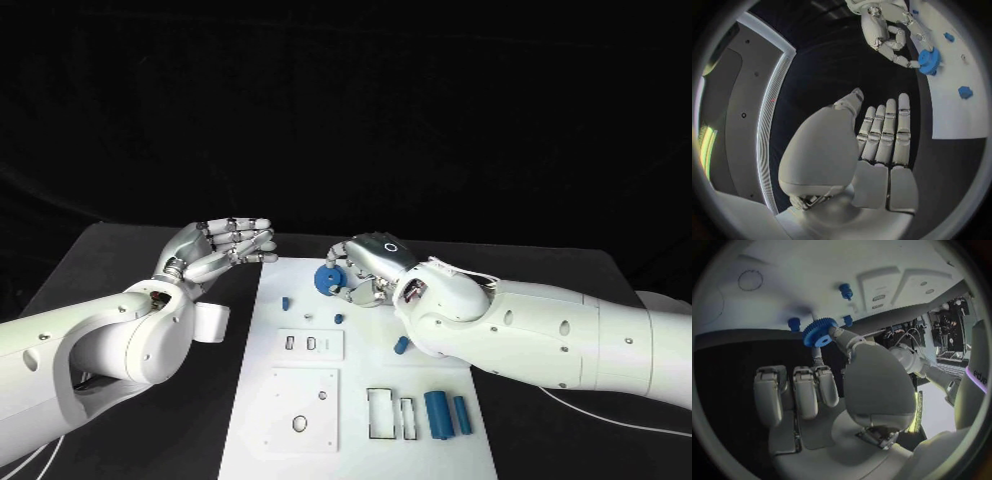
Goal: Assemble the parts on the task board
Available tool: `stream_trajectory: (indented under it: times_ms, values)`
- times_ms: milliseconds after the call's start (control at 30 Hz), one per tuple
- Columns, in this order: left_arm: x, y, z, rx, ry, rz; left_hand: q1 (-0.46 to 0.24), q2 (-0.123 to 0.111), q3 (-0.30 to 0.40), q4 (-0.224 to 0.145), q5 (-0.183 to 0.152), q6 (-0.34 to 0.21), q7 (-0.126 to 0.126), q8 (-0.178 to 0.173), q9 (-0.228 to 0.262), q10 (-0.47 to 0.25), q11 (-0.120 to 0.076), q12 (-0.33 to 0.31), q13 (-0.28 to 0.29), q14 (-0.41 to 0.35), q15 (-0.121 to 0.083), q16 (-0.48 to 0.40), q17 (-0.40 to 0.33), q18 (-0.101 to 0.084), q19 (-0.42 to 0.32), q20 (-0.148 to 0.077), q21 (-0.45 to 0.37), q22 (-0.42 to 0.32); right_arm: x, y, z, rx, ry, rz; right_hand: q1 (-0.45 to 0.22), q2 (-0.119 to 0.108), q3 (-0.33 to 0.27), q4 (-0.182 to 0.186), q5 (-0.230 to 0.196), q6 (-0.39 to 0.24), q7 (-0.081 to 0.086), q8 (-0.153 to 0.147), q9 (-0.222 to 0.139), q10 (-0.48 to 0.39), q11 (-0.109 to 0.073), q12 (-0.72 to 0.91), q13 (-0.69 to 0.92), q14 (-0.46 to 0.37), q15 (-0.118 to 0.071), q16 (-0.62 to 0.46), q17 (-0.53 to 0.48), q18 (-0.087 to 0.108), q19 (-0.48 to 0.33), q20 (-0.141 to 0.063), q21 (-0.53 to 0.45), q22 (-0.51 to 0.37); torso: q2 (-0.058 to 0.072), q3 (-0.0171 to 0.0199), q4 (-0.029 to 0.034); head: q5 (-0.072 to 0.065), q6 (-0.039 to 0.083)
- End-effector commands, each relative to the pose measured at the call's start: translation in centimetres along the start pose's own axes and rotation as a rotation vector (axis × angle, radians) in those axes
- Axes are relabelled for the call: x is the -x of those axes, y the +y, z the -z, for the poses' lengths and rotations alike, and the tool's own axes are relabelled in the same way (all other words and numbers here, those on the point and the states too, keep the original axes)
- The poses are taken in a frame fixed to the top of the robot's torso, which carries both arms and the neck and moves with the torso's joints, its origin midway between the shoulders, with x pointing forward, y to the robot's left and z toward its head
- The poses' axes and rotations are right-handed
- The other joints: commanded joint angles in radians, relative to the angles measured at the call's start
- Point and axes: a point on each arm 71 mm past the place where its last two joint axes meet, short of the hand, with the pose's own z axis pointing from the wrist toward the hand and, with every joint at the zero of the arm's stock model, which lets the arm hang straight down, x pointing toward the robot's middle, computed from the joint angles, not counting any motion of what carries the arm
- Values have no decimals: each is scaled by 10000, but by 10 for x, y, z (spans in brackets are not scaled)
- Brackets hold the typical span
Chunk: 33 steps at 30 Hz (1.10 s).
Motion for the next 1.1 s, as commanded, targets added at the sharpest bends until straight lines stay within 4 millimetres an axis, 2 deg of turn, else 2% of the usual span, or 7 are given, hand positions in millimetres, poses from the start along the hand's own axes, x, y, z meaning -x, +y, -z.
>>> stream_trajectory:
  times_ms: [33, 133, 500, 733, 867, 1000, 1100]
  values:
    - [-3, -2, 0, -98, 205, 70, 107, 24, 16, -64, -23, -52, 32, -65, 9, -32, -28, -34, -4, -81, -5, -9, 21, 72, -65, -15, 47, 14, -5, 0, -1, -3, 331, 271, -92, 24, 26, 60, 21, 161, -164, 44, 11, 192, -73, 32, 1575, 953, -64, 58, 2192, -117, 584, -66, 24, 2043, 6, 16, -8, 19, -15]
    - [-2, -2, 0, -99, 194, 65, 107, 24, 16, -64, -23, -52, 32, -65, 9, -32, -28, -34, -4, -81, -5, -9, 21, 72, -65, -15, 47, 14, -8, -1, -1, -35, 461, 308, -101, 18, 24, 65, 22, 160, -163, 41, 10, 190, -72, 29, 1572, 952, -63, 58, 2191, -116, 582, -66, 21, 2040, 0, 30, -24, 45, -17]
    - [-4, -2, -1, -100, 229, 87, 114, 25, 20, -76, -23, -57, 33, -68, 9, -38, -27, -41, -5, -84, -6, -11, 25, 73, -70, -17, 58, 20, -17, -3, -3, -128, 1012, 189, -187, -64, -15, 115, 44, 163, -158, 6, -1, 199, -66, 35, 1582, 952, -57, 57, 2189, -116, 581, -64, 19, 2041, -3, 18, -5, 16, -104]
    - [-3, -2, -1, -98, 211, 78, 117, 29, 25, -81, -22, -61, 36, -71, 9, -43, -26, -46, -6, -85, -6, -11, 28, 73, -73, -17, 64, 24, -18, -6, -4, -227, 935, 234, -225, -94, -33, 144, 71, 140, -148, -25, -11, 109, -59, -60, 1473, 944, -54, 48, 2150, -107, 556, -62, -7, 2009, -1, 18, -18, 30, -58]
    - [-3, -2, -1, -97, 209, 77, 117, 29, 25, -81, -22, -61, 36, -71, 9, -43, -26, -46, -6, -85, -6, -11, 28, 73, -73, -17, 64, 24, -17, -6, -5, -242, 798, 213, -295, -197, -80, 235, 0, -293, 7, -371, -142, -142, 66, -322, 1192, 938, 39, 42, 2134, -80, 477, -2, -90, 1914, -6, 13, -16, 48, -50]
    - [-3, -2, -1, -97, 199, 72, 117, 29, 25, -81, -22, -61, 36, -71, 9, -43, -26, -46, -6, -85, -6, -11, 28, 73, -73, -17, 64, 24, -17, -7, -6, -282, 763, 194, -355, -249, -305, 385, -461, -833, 169, -779, -284, -346, 214, -529, 973, 937, 168, 41, 2134, -67, 435, 106, -139, 1865, -7, 9, -4, 38, -7]
    - [-2, -2, -1, -92, 197, 71, 117, 29, 25, -81, -22, -61, 36, -71, 9, -43, -26, -46, -6, -85, -6, -11, 28, 73, -73, -17, 64, 24, -17, -8, -6, -343, 813, 204, -401, -222, -851, 664, -273, -925, 241, -965, -357, -433, 290, -612, 886, 937, 248, 43, 2139, -61, 425, 208, -156, 1858, -9, 6, -6, 39, 16]
